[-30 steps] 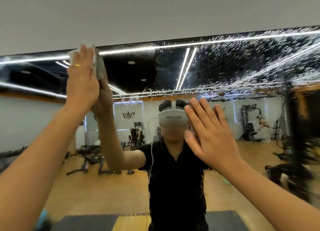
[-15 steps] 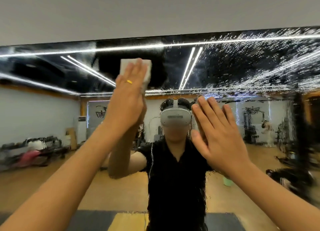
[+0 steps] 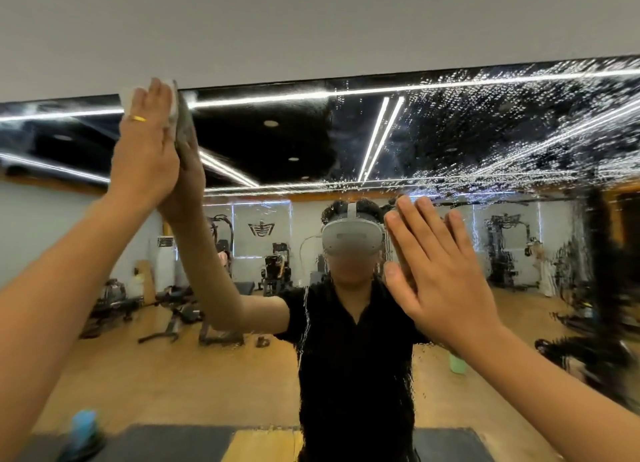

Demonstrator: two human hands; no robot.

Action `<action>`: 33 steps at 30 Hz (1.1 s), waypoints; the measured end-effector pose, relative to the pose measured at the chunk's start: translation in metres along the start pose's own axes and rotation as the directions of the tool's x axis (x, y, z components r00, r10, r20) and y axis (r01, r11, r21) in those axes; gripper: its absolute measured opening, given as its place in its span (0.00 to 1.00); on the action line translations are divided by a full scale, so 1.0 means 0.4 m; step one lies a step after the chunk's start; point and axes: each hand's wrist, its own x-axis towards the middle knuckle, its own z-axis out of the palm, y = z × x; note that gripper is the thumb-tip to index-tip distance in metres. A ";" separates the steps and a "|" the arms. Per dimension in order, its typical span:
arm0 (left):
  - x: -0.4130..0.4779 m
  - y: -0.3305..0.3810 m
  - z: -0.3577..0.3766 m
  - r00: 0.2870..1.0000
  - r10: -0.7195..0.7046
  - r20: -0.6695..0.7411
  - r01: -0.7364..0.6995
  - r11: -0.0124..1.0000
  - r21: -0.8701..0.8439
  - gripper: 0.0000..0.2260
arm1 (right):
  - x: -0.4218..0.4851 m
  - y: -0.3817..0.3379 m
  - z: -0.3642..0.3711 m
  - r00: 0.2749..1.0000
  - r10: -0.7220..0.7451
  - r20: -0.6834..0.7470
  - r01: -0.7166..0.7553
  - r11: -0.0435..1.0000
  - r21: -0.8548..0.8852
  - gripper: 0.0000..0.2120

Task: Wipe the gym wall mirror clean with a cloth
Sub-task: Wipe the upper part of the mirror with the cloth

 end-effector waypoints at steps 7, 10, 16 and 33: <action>0.037 0.015 0.014 1.000 0.028 0.013 -0.028 0.997 0.073 0.27 | 0.004 -0.005 -0.001 1.000 0.004 0.019 -0.004 1.000 -0.012 0.31; 0.067 0.021 -0.001 0.997 -0.082 -0.015 0.083 0.994 0.069 0.24 | 0.002 -0.007 0.000 1.000 0.005 0.011 -0.004 1.000 -0.007 0.31; -0.064 0.246 0.030 0.942 0.311 0.125 -0.305 0.950 -0.068 0.29 | -0.001 -0.007 -0.001 1.000 0.003 0.010 -0.003 1.000 -0.014 0.32; -0.027 0.397 0.156 0.937 0.298 0.184 -0.307 0.952 0.019 0.31 | 0.001 -0.011 -0.002 1.000 0.007 0.008 -0.007 1.000 -0.005 0.31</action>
